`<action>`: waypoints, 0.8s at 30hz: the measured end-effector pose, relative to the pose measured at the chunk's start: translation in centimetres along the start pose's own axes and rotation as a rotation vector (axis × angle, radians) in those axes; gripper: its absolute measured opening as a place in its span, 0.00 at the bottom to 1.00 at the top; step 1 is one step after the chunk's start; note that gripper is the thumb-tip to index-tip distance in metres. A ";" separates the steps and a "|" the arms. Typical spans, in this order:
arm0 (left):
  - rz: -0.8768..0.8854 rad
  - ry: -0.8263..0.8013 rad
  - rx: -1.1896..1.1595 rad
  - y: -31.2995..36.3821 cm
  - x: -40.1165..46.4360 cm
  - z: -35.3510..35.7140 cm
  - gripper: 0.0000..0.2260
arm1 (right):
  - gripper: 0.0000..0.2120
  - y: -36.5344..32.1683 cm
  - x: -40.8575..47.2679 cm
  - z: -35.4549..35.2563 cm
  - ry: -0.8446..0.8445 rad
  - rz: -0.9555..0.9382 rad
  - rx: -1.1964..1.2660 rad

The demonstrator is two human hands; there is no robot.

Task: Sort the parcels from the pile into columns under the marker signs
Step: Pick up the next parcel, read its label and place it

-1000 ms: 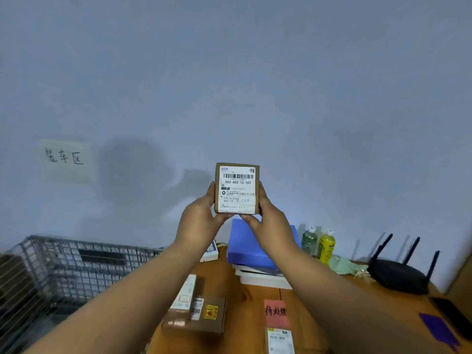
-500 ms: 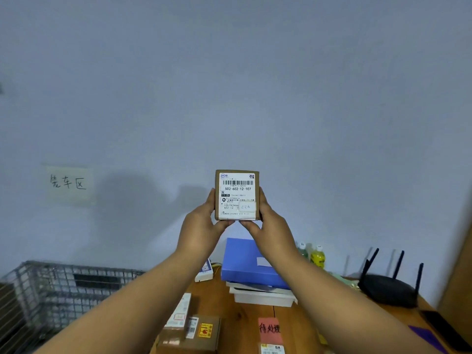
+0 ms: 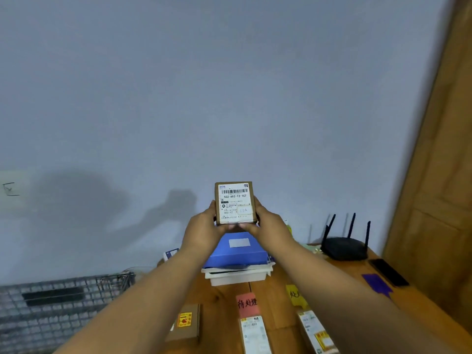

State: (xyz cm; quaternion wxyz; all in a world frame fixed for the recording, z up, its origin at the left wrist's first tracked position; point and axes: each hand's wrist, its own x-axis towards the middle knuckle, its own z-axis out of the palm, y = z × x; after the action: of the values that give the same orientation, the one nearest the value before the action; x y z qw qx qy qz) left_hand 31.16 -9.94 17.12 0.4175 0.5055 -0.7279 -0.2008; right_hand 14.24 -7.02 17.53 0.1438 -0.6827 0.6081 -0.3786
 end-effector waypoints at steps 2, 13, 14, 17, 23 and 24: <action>-0.029 -0.067 -0.020 -0.2 0.1 1.6 0.26 | 0.32 1.5 -0.5 -0.2 -0.014 0.048 -0.007; -0.082 -0.318 0.029 2.6 -0.4 11.1 0.22 | 0.28 10.0 -4.0 -5.6 -0.108 0.238 -0.117; -0.082 -0.332 0.036 3.2 -0.4 12.0 0.22 | 0.28 10.9 -4.2 -6.4 -0.110 0.243 -0.122; -0.074 -0.372 0.010 5.2 -0.7 15.4 0.21 | 0.26 13.7 -5.0 -9.1 -0.114 0.245 -0.144; -0.093 -0.416 -0.020 10.2 -1.9 24.5 0.21 | 0.25 22.7 -7.1 -15.4 -0.139 0.248 -0.101; -0.112 -0.428 -0.022 11.1 -2.1 26.1 0.21 | 0.26 24.4 -7.4 -16.5 -0.149 0.252 -0.099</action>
State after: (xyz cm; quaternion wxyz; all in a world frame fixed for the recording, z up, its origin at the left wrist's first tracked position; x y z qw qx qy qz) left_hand 3.93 -6.90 9.30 0.2469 0.4864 -0.7685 -0.3344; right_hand -14.55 -1.04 10.02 0.2011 -0.6336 0.6945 -0.2754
